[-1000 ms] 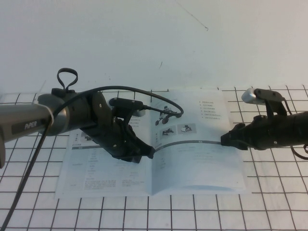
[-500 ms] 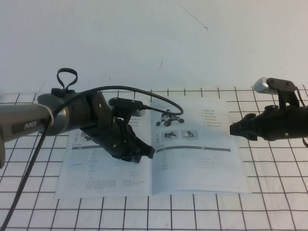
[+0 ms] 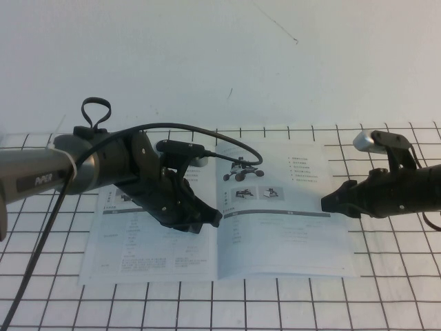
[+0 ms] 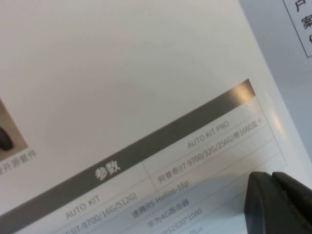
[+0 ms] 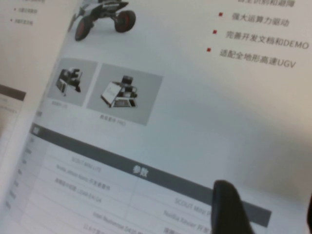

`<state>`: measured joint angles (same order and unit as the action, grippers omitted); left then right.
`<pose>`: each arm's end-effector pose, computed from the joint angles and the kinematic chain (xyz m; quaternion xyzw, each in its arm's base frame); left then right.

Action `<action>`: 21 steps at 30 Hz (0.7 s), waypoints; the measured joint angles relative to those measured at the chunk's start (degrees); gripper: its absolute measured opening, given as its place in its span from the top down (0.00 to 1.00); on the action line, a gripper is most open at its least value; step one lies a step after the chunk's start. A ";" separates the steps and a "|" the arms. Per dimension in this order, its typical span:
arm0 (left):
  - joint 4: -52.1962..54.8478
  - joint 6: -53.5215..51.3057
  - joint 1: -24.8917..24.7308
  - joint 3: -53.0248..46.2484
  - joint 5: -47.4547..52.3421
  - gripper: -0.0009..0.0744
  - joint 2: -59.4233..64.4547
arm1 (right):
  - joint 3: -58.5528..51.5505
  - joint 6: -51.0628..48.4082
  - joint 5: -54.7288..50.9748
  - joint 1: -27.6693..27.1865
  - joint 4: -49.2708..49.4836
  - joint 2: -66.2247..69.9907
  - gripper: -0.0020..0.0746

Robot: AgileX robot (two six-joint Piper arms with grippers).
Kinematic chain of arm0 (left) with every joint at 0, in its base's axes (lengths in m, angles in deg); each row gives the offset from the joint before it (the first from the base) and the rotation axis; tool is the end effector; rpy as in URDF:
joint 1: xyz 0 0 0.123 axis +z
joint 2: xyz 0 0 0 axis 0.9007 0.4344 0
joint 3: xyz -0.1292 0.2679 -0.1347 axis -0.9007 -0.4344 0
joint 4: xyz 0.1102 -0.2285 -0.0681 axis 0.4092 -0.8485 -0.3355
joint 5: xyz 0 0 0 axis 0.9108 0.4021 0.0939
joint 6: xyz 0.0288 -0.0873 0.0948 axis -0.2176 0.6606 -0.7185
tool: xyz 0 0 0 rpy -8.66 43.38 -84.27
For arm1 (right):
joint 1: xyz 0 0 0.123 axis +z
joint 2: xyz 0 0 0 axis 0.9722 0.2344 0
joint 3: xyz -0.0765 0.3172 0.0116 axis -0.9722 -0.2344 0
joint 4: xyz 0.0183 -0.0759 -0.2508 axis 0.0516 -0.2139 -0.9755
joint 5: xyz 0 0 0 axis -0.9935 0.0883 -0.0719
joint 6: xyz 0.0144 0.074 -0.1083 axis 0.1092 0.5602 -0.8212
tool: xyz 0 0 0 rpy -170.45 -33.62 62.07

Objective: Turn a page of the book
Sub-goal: Open the closed book

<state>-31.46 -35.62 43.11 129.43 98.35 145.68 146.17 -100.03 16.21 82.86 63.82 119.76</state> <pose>0.4058 -0.1900 0.1485 0.1748 0.9552 -0.1565 0.1803 0.4088 0.1127 0.1171 -0.1057 0.9182 0.2710 0.2688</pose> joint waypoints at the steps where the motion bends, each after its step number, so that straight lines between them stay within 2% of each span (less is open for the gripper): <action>1: 0.00 0.00 0.00 0.00 0.00 0.99 0.00 | 0.00 -0.32 0.00 0.00 0.32 0.38 0.53; 21: 0.00 0.13 0.00 0.00 0.00 0.99 0.00 | 0.00 -4.23 0.25 0.00 3.29 1.35 0.53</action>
<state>-31.46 -35.49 43.11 129.43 98.35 145.68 146.17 -104.26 16.46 82.86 67.11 121.11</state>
